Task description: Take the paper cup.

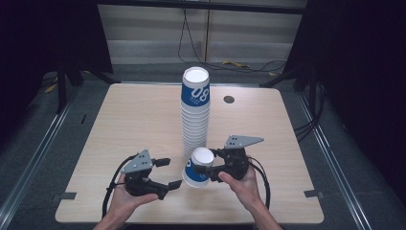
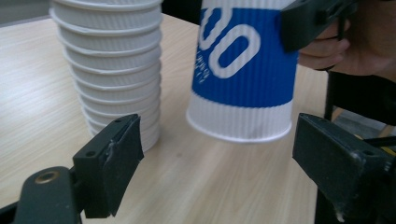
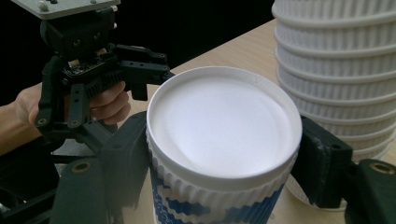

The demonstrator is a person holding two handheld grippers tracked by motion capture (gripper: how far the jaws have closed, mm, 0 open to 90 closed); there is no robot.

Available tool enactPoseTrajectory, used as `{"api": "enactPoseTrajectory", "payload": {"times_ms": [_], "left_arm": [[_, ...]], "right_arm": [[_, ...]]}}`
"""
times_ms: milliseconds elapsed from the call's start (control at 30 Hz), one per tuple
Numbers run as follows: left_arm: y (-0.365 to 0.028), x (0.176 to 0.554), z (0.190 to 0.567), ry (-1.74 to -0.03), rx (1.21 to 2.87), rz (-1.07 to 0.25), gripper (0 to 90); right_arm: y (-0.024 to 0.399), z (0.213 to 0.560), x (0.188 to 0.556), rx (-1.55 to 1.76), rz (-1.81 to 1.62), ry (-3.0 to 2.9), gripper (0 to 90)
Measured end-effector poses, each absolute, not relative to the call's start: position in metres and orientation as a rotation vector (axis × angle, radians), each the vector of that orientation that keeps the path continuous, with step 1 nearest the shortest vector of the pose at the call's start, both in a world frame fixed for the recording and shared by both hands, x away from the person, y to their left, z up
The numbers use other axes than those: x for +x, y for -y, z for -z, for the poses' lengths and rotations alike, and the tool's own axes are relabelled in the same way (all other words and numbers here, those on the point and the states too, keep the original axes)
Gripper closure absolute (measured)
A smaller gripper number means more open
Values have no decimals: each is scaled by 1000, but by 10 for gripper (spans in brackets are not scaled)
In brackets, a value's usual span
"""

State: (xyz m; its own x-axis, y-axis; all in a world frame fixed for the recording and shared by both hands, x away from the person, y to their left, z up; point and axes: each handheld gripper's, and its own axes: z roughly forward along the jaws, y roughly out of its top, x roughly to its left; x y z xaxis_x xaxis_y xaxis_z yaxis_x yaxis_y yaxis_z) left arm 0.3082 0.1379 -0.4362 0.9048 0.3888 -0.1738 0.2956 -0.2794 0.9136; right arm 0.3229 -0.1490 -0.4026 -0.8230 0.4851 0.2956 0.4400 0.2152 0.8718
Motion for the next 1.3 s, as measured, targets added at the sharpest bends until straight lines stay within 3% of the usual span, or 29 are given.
{"api": "enactPoseTrajectory", "payload": {"times_ms": [1300], "left_arm": [[-128,309,453,-457,1837,-8,152]], "right_arm": [[129,422,318,917,-1875,-2406,286]]}}
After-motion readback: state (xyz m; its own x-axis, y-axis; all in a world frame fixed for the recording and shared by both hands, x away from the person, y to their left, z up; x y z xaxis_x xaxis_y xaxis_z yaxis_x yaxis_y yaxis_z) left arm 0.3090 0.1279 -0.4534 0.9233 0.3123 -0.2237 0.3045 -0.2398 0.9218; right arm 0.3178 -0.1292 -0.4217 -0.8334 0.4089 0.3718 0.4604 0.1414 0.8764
